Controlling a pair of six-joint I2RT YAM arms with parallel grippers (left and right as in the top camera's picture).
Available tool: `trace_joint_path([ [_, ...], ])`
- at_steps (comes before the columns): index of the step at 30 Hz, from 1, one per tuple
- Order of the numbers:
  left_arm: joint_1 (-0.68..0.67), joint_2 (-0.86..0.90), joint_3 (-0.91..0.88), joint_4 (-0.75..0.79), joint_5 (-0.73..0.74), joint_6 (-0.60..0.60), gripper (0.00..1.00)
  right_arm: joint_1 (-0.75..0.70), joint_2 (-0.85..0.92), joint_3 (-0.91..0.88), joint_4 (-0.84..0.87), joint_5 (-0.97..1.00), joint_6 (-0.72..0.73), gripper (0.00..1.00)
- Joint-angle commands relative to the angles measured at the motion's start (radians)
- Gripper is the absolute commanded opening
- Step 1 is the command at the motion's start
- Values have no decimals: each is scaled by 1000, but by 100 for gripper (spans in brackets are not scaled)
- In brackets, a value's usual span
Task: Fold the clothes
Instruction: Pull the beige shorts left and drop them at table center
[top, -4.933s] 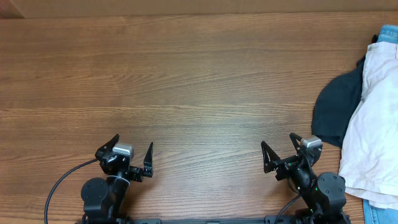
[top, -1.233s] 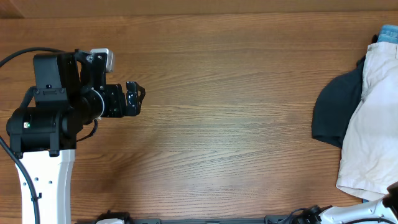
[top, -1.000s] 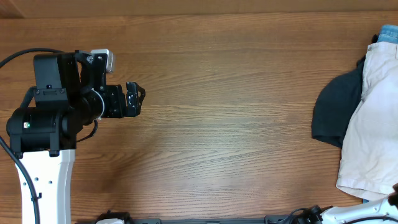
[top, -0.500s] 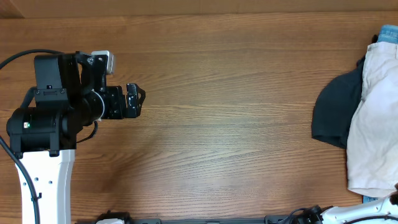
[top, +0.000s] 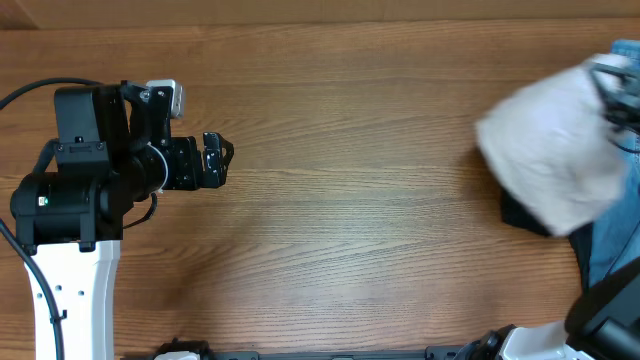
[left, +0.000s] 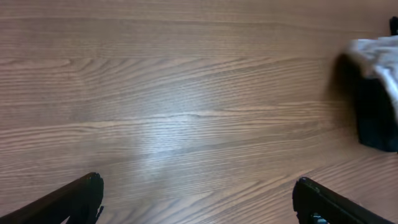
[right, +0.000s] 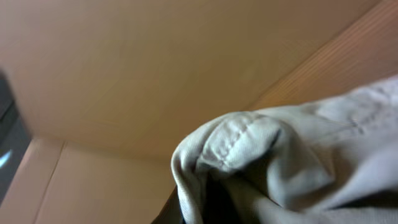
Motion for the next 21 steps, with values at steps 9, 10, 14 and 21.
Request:
trace_joint_path([
  [9,6,2,160,3,-136,35,100,684,-42,12,4,-45,-102,4],
  [10,6,2,160,0,-137,36,100,694,-42,12,-16,-27,-125,4],
  [14,6,2,160,-21,-137,63,100,692,-41,12,-252,203,-308,4],
  [21,4,18,155,-36,-132,71,100,686,-40,12,-493,927,-375,73],
])
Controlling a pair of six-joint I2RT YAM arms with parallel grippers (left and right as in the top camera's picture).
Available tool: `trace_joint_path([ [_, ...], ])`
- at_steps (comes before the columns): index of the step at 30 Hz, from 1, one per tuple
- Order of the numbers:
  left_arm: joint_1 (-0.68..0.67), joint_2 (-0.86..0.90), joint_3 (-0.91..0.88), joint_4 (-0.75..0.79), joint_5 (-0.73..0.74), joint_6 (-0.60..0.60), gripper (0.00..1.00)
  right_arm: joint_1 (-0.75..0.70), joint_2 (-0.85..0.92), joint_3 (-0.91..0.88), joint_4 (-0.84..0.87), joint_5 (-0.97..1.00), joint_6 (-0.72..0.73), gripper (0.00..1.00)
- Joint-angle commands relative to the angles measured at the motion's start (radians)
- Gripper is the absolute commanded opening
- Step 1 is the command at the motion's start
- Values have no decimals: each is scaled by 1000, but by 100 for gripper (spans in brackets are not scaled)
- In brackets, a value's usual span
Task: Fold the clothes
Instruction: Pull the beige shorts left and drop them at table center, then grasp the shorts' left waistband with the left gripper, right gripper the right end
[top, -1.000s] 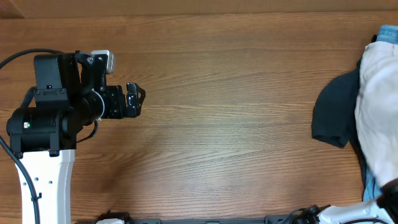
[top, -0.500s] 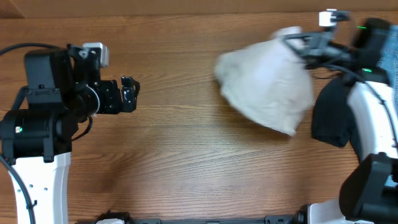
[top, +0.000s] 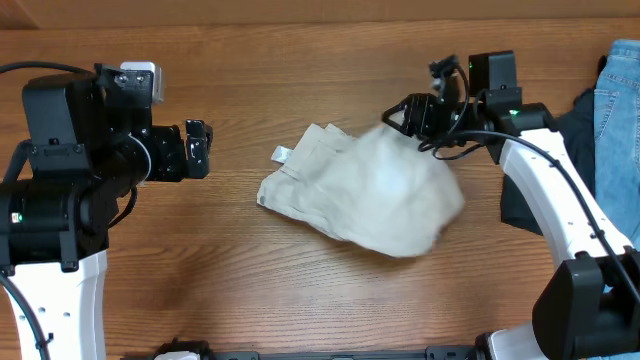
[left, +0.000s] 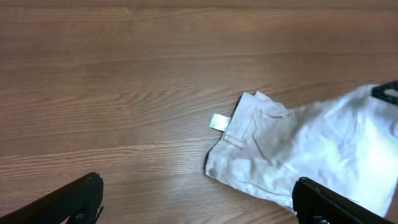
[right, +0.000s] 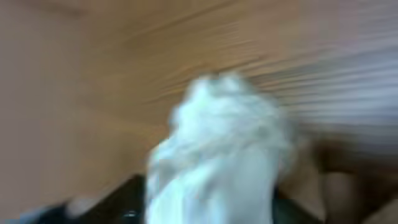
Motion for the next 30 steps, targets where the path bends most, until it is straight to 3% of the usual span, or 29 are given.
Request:
trace_joint_path([
  [1,4,27,8,-20,2,23,100,-10,-38,12,-10,314,-46,77],
  [3,4,56,-7,-45,18,23,100,-17,-38,12,-26,315,-46,86],
  [6,2,149,-64,-63,117,24,100,-22,-38,12,-96,315,-45,91],
  [11,-48,329,-141,-24,255,135,100,-22,-38,12,-175,315,-46,91],
  [14,-103,492,-142,-6,264,203,100,-22,-38,12,-213,314,-46,92],
  [24,-174,877,-142,129,262,203,100,-22,-38,12,-303,315,-50,92],
  [27,-180,944,-142,125,293,206,93,-22,-38,12,-304,315,-50,92],
  [28,-186,957,-142,125,301,206,87,-22,-38,12,-303,315,-50,93],
  [30,-200,974,-142,126,326,206,65,-22,-38,12,-299,315,-50,93],
])
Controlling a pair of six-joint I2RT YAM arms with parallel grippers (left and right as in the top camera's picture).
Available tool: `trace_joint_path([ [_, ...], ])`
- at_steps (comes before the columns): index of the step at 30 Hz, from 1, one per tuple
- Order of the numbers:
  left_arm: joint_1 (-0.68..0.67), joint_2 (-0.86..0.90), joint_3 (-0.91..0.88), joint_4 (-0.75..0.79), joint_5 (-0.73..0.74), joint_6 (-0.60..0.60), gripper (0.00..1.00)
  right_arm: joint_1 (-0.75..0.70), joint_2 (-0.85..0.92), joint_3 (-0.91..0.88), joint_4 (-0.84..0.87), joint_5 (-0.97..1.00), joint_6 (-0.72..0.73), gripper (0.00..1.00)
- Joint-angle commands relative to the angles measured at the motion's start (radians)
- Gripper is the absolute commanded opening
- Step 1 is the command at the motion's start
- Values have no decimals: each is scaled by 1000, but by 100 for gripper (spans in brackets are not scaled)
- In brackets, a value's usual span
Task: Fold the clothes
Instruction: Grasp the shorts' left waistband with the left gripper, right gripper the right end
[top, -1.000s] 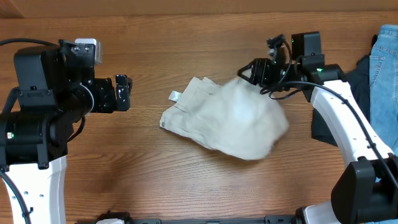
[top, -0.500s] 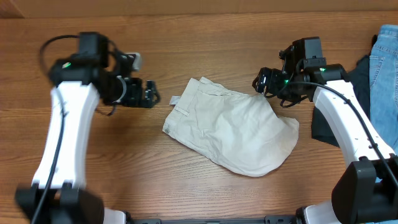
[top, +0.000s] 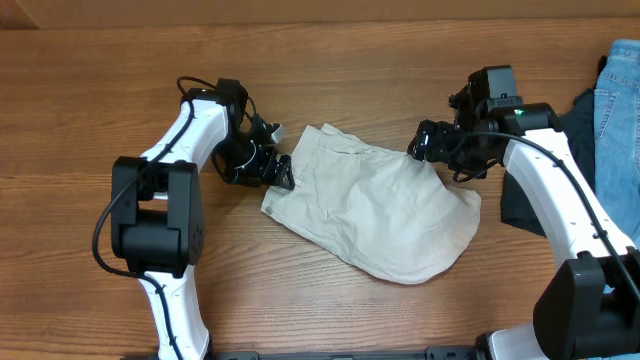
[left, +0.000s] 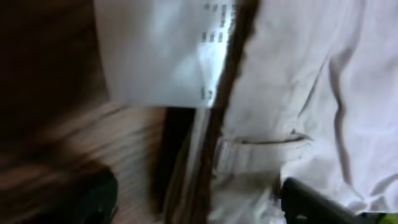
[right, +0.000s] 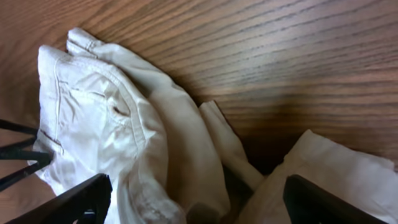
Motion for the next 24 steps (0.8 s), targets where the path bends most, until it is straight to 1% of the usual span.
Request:
trace_joint_path([
  [1,-34,67,-18,4,58,16,53,-4,-36,12,10,9,-7,93],
  [2,-40,67,-17,5,68,16,29,-4,-36,12,11,9,-7,93],
  [3,-41,66,-15,-1,72,15,12,-4,-36,12,12,9,-7,93],
  [4,-41,66,-8,-18,80,15,4,-4,-36,12,13,9,-7,93],
  [5,-32,66,12,-49,89,-1,4,-4,-36,12,13,9,-7,93],
  [7,10,53,49,-96,81,-81,4,-4,-36,12,13,9,-7,93],
  [10,120,-2,95,-143,71,-198,4,-4,-36,12,2,34,-8,94],
  [11,158,-26,103,-146,61,-217,4,-4,-36,12,-8,53,-8,95],
  [12,207,-62,108,-143,42,-238,4,-4,-36,12,-19,79,-10,96],
  [14,306,-145,108,-126,-51,-285,4,-4,-36,12,-35,95,-55,97],
  [16,371,-198,108,-126,-107,-294,4,-4,-36,12,-36,95,-56,97],
  [18,413,-228,108,-153,-113,-256,4,-4,-36,12,-35,94,-56,98],
  [22,421,-223,107,-224,-259,-238,4,1,-36,12,-41,80,-56,98],
  [24,412,-221,107,-231,-260,-216,4,5,-36,10,-51,41,-56,96],
])
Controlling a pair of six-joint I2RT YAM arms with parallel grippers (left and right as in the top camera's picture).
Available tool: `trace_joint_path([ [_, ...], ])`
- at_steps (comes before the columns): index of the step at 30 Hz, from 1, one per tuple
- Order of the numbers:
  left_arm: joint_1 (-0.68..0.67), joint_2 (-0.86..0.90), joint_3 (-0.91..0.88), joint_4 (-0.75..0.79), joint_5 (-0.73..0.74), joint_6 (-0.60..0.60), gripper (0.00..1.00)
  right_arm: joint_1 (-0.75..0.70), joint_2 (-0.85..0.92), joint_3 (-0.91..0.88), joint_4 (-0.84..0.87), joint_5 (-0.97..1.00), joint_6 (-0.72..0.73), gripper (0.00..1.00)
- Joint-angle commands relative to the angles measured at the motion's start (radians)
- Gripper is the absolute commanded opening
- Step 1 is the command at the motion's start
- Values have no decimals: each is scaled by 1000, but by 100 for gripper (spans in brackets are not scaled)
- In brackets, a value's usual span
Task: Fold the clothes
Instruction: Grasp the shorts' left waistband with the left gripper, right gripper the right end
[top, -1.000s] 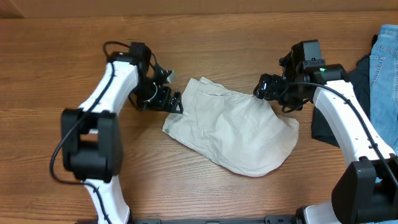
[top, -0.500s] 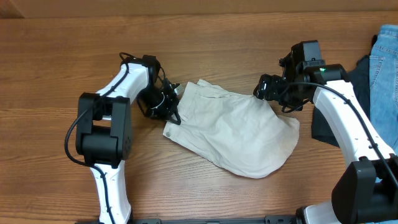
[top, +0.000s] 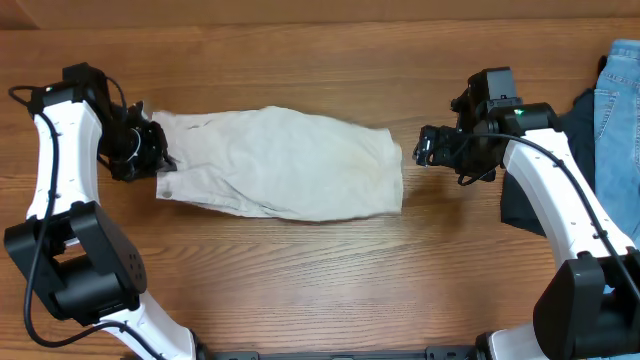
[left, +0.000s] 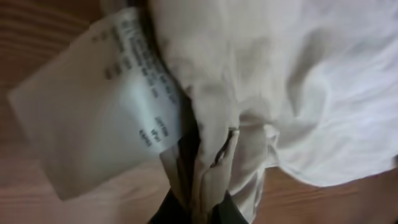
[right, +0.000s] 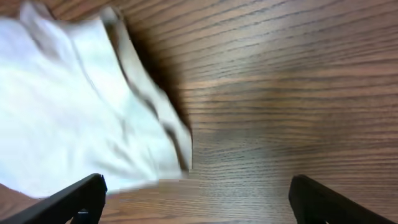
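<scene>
A cream garment (top: 285, 165) lies stretched out flat across the middle of the table in the overhead view. My left gripper (top: 150, 152) is at its left end, shut on a bunched edge of the cloth (left: 205, 180), beside a white care label (left: 93, 143). My right gripper (top: 425, 150) stands open just past the garment's right end, with bare wood between its fingers. In the right wrist view the right gripper (right: 199, 208) has that end of the cream garment (right: 81, 124) lying to its left, apart from it.
A blue denim garment (top: 620, 90) and a dark garment (top: 520, 210) lie piled at the table's right edge, behind my right arm. Bare wood table (top: 320, 290) runs along the front.
My left gripper was open at the crumpled garment's left edge near mid-table. Now it is shut on that edge far to the left, and the garment lies stretched. The right gripper is now clear of the cloth.
First the cream garment hung at the far right over the pile, with my left gripper open over bare wood. Then it was at mid-table by my right gripper. Then it lay crumpled between both open grippers. Now it is spread out, held at its left end.
</scene>
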Motion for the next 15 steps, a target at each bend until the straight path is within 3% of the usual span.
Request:
trace_joint_path([
  [1,-29,4,8,-12,-73,25,4,8,-36,9,-10,-55,-10,93],
  [7,-45,4,8,-14,-69,20,4,80,-33,-109,125,-213,-54,66],
  [11,-45,4,8,-39,-68,29,4,204,-23,-263,467,-441,-64,38],
  [13,-48,-2,8,-62,-59,55,4,273,-20,-303,674,-491,23,11],
  [15,-52,-18,8,-73,-54,84,4,331,-10,-310,802,-463,108,8],
])
